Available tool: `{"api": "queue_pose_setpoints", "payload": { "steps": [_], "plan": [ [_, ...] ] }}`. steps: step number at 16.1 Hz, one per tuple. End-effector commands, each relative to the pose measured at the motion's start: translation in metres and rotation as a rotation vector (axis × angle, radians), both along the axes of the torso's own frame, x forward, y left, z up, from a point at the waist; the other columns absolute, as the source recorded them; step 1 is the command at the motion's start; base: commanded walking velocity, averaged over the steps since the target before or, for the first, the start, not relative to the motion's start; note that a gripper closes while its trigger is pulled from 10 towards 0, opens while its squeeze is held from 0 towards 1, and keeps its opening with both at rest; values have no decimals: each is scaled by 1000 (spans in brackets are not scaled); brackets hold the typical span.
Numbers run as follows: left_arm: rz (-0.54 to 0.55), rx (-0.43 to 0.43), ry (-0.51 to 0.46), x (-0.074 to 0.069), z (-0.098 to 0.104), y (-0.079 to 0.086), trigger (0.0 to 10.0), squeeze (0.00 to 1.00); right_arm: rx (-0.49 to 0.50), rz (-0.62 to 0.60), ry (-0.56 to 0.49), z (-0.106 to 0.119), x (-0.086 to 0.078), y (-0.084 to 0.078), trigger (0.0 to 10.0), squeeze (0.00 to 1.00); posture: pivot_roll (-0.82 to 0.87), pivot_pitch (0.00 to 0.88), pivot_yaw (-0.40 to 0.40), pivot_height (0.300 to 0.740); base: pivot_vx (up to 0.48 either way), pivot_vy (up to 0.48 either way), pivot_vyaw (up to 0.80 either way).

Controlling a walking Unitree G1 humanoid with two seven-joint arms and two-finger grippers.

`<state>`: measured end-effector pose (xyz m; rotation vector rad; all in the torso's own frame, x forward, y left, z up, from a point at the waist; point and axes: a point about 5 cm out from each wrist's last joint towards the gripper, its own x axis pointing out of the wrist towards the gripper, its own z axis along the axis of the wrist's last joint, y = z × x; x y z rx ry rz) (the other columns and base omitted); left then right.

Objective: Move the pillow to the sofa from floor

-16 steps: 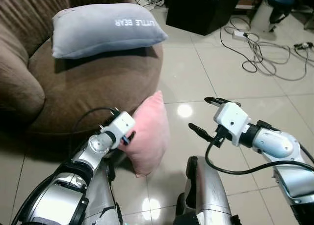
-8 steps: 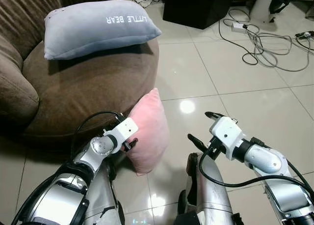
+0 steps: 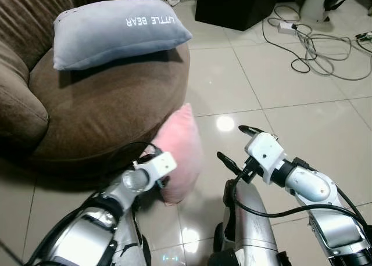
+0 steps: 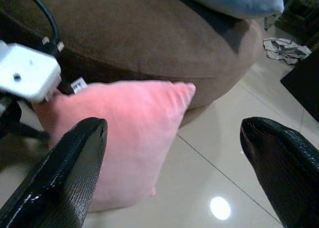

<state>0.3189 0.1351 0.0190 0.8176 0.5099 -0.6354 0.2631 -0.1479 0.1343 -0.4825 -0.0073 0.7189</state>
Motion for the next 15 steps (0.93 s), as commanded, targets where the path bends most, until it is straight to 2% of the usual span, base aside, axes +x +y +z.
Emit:
{"api": "queue_pose_setpoints", "payload": {
  "steps": [1,3,4,6,9,15],
  "plan": [
    [4,32,-30,6,5,-2,10000,0,8,10,-5,2,-5,5,10000,24,51,195,-12,500,0,0,0],
    [21,23,-81,15,16,-2,10000,0,16,10,-7,3,-8,7,10000,27,41,195,-4,500,0,0,0],
    [74,-23,-116,24,28,2,10000,0,17,5,-3,1,-10,6,10000,24,38,195,0,500,0,0,0],
    [128,-39,-151,33,41,12,10000,0,23,-4,4,-1,-13,7,10000,31,42,199,10,500,0,0,0],
    [140,-20,-145,34,40,13,10000,0,31,-1,11,-2,-15,12,10000,27,47,206,17,500,0,0,0],
    [127,34,-89,24,24,6,10000,0,33,8,14,2,-20,15,10000,27,38,219,33,500,0,0,0]
  ]
}}
